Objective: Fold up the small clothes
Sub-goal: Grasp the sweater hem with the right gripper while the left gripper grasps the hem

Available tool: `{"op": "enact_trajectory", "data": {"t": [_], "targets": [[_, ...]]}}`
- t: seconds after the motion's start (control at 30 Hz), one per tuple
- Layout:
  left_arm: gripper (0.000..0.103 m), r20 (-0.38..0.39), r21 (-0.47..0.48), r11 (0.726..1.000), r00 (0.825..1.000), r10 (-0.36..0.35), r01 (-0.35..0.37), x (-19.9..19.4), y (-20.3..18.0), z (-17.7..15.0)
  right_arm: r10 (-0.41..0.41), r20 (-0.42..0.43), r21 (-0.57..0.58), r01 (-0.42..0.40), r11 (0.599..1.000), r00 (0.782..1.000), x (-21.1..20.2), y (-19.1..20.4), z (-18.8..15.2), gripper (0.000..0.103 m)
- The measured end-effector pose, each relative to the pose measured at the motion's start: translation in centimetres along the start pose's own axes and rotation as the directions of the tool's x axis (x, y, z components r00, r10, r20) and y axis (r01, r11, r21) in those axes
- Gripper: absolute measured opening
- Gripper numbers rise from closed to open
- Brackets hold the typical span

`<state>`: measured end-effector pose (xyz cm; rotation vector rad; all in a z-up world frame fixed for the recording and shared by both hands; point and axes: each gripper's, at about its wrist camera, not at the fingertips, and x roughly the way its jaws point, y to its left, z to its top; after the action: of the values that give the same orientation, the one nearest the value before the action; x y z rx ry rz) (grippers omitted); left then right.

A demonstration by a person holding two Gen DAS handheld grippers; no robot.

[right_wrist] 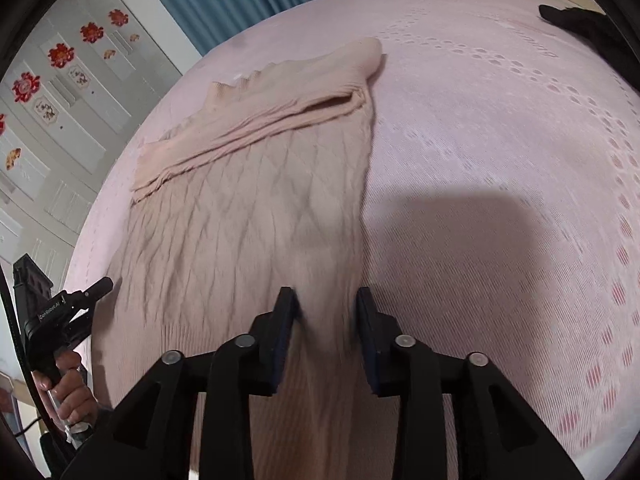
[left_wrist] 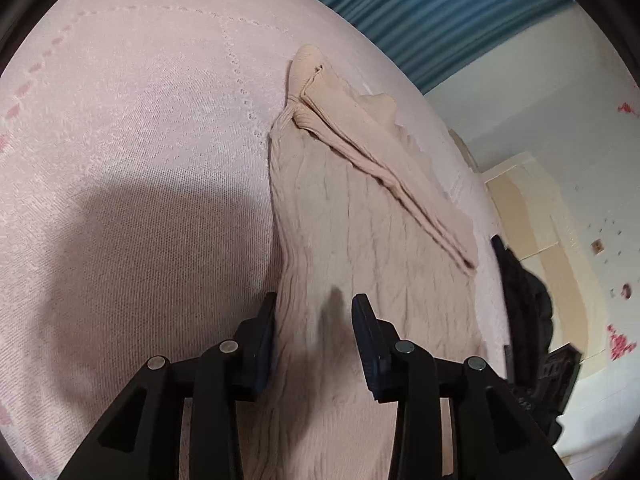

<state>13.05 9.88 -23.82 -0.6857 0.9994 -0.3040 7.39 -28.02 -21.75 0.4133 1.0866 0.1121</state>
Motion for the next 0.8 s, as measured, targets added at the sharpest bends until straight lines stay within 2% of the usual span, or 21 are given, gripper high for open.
{"op": "enact_trajectory", "data": {"t": [0.13,0.3,0.5,0.67,0.8], "targets": [[0.034,-0.004,-0.033,0.999,0.999,-0.038,0.038,-0.2,0.4,-0.2,0.023,0.021,0.026,-0.023,0.999,1.0,0.2,-0.4,0.1,0.034],[0.034,-0.015,0.016,1.0,1.0,-0.018,0.019,-0.9,-0.3,-1.5,0.039,0.011,0.026,-0.039,0.999,0.999,-0.7,-0.5,-1.0,0.034],[0.034,-0.039,0.03,0.999,0.999,-0.024,0.026,-2.3,-0.3,-3.5,0.071,0.003,0.052,-0.071,0.996,0.997,-2.8,-1.0,-4.2,0.034],[0.034,-0.045,0.076,0.997,0.999,0.001,0.003,-3.7,-0.6,-5.6,0.076,-0.009,0.036,-0.076,0.996,0.997,-4.0,-0.6,-6.2,0.034],[0.034,-0.053,0.079,0.997,0.999,-0.009,0.013,-4.8,-0.3,-7.5,0.076,-0.018,0.028,-0.075,0.997,0.997,-4.7,-0.3,-7.4,0.034]]}}
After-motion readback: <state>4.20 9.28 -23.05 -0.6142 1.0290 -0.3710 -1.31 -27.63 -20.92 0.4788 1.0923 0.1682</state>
